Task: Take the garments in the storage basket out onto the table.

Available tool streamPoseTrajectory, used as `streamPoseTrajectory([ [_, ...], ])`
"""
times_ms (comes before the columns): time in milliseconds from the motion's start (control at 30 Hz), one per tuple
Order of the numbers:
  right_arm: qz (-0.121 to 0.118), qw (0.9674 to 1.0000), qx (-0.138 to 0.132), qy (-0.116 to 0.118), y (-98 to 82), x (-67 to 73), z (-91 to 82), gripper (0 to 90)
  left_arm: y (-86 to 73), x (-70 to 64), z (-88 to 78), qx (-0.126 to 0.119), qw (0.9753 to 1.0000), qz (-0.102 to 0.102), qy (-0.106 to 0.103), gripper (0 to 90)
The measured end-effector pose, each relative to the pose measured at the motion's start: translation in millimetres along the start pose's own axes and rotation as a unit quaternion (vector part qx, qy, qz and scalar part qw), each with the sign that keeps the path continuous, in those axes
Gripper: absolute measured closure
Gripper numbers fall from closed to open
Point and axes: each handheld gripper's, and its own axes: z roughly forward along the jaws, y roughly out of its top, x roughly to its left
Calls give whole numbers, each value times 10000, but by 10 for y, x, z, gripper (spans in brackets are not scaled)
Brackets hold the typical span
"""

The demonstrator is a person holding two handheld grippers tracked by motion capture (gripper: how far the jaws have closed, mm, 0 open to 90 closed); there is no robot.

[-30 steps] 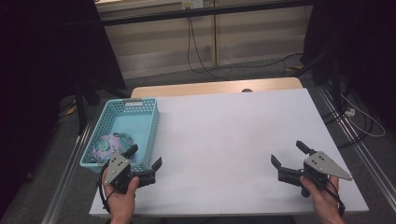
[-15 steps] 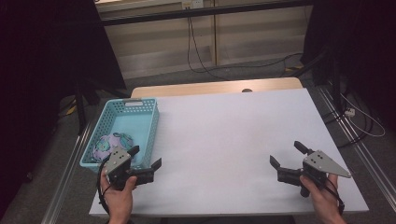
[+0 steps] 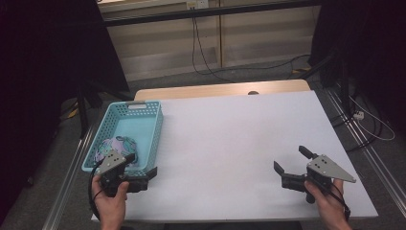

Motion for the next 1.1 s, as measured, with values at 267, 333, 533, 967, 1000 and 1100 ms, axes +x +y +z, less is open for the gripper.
streamPoseTrajectory([
  [267, 9, 9999, 96, 32, -9, -6, 62, 25, 150, 261, -99, 29, 9983, -251, 526, 63],
  [333, -5, 9999, 112, 49, -7, 2, 59, 25, 203, 304, -104, 89, 9982, -158, 567, 57],
  [533, -59, 9999, 100, 59, -3, 18, 52, 25, 324, 497, -43, 573, 9966, -190, 559, 112],
  [967, -48, 9999, 135, 78, -6, 24, 67, 25, 396, 957, -46, 890, 9898, -540, 977, 103],
  [1000, -43, 9999, 135, 82, -7, 23, 69, 25, 397, 979, -42, 895, 9897, -535, 984, 98],
  [1100, -35, 9999, 150, 70, -10, 16, 75, 25, 390, 1016, -15, 944, 9894, -538, 968, 72],
])
